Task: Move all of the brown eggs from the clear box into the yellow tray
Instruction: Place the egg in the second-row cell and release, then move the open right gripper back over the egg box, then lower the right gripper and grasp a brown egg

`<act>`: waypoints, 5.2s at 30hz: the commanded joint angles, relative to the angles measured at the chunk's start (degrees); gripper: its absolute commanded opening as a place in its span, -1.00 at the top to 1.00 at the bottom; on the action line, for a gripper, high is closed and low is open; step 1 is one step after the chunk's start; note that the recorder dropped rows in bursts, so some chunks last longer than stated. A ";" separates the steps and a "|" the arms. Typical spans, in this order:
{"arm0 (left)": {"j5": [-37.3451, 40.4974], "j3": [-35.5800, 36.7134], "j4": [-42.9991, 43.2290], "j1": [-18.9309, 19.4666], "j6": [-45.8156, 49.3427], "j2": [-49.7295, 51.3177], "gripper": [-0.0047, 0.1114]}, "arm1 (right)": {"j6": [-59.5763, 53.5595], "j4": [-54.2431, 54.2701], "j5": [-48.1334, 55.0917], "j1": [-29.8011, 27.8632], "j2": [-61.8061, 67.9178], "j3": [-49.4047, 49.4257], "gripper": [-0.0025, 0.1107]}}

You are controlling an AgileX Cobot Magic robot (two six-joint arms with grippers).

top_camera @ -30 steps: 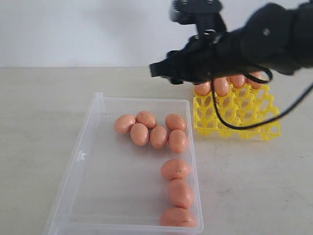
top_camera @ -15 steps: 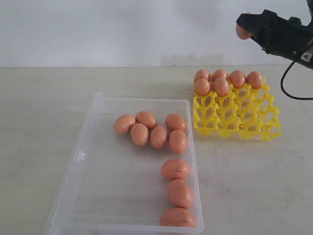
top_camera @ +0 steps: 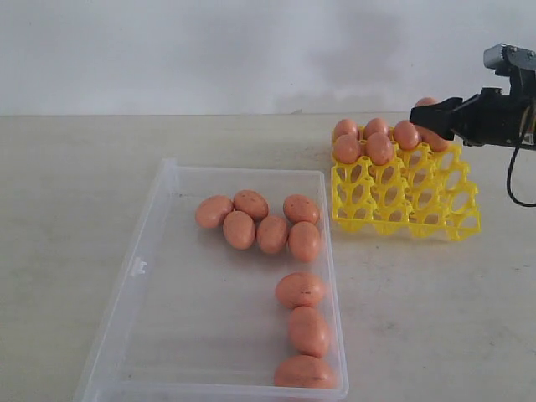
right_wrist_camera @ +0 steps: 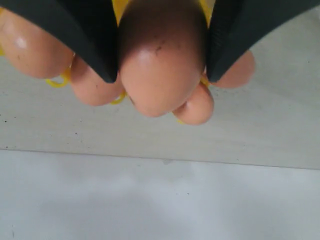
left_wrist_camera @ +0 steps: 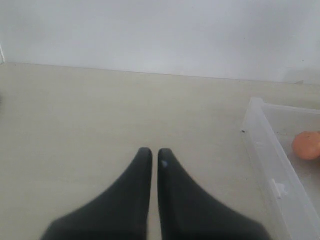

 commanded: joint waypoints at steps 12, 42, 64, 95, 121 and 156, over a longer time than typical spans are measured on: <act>-0.23 0.15 -0.14 0.20 0.13 -0.12 0.85 | -6.40 3.00 -0.25 0.33 5.90 -0.30 0.95; -0.37 0.15 -0.14 0.20 0.13 -0.12 0.85 | -6.25 11.22 -7.78 0.33 4.35 -0.30 0.10; -0.37 0.15 -0.14 0.20 0.13 -0.12 0.85 | 16.43 -15.86 6.43 0.33 -4.28 -0.30 0.96; -0.37 0.15 -0.14 0.20 0.13 -0.12 0.85 | 7.89 -15.60 17.97 18.46 -17.39 -0.30 0.96; -0.37 0.15 -0.14 0.20 0.13 -0.12 0.85 | -78.42 85.60 100.65 49.44 -10.84 -23.93 0.72; -0.37 0.15 -0.14 0.20 0.13 -0.12 0.85 | -67.80 82.17 88.92 49.44 4.56 -24.37 0.96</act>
